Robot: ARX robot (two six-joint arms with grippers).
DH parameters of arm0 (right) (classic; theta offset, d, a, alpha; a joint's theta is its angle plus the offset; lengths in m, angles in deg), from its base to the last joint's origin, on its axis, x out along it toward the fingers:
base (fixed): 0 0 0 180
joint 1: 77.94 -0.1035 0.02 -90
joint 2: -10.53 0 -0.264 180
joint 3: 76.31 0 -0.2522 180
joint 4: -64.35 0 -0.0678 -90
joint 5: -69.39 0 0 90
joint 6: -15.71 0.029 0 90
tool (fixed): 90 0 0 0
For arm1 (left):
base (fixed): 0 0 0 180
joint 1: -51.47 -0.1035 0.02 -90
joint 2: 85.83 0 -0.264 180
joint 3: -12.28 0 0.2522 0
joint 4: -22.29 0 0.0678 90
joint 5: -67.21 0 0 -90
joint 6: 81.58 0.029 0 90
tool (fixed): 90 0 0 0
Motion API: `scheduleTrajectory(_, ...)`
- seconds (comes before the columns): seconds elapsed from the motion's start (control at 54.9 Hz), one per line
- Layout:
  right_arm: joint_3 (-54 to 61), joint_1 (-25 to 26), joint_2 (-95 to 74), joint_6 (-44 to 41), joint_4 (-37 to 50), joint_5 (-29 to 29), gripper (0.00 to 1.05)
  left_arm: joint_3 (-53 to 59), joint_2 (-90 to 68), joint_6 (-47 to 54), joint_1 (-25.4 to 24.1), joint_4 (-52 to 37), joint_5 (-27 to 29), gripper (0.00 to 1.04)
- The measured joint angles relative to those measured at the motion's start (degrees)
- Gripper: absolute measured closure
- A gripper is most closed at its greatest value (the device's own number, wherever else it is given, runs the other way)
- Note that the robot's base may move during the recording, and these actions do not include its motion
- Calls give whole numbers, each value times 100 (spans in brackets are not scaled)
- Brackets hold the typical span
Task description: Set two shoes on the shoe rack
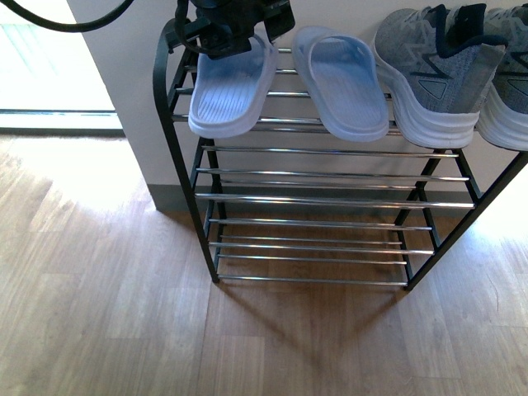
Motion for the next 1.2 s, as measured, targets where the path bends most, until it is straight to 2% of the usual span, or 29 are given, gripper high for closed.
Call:
scheduleTrajectory(0.219,0,0,0,2,0,0,9,557,431,15,72,-365,136,36)
scheduleTrajectory(0.346,0,0,0,0,0,0,9,1375,1314,122,258,-833,459,8)
scheduleTrajectory(0.602,0,0,0,2,0,0,9,2957,2938,501,391,-1530,1204,9)
scheduleTrajectory(0.82,0,0,0,2,0,0,9,4942,5014,1060,289,-2037,1858,9)
scheduleTrajectory(1.021,0,0,0,2,0,0,9,7055,7556,1687,-413,-1705,2603,9)
scheduleTrajectory(1.13,0,0,0,0,0,0,9,7571,8620,1720,-841,-1287,2518,9)
scheduleTrajectory(1.203,0,0,0,0,0,-4,9,7709,8935,1775,-944,-1303,2413,10)
